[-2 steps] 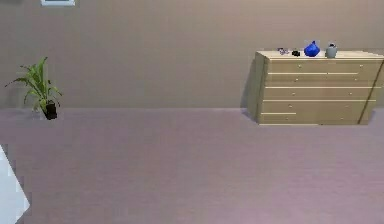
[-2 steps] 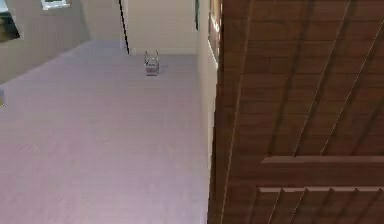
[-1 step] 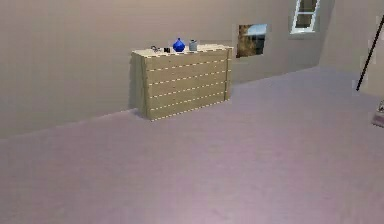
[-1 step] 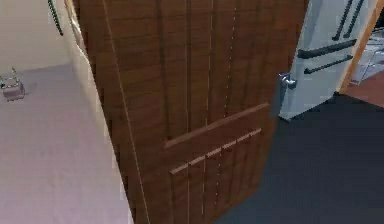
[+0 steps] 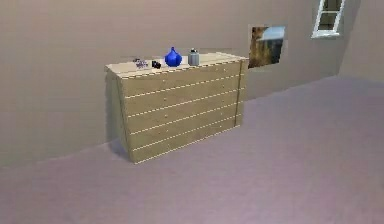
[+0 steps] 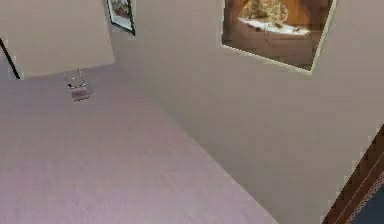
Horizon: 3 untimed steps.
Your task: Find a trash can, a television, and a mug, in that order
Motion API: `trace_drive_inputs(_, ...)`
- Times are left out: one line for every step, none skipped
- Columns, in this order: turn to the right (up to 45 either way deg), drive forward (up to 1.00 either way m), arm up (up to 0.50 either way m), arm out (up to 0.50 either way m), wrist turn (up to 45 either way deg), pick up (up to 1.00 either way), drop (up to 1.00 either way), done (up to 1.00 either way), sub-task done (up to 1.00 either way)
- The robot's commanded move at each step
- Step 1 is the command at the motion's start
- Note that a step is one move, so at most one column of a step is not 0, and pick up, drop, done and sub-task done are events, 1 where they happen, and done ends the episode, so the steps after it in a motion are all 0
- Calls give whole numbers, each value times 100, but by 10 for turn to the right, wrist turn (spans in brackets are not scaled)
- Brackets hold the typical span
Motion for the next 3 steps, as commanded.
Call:
trace_drive_inputs(0, 100, 0, 0, 0, 0, 0, 0, 0)
trace_drive_inputs(90, 0, 0, 0, 0, 0, 0, 0, 0)
trace_drive_inputs(0, 30, 0, 0, 0, 0, 0, 0, 0)
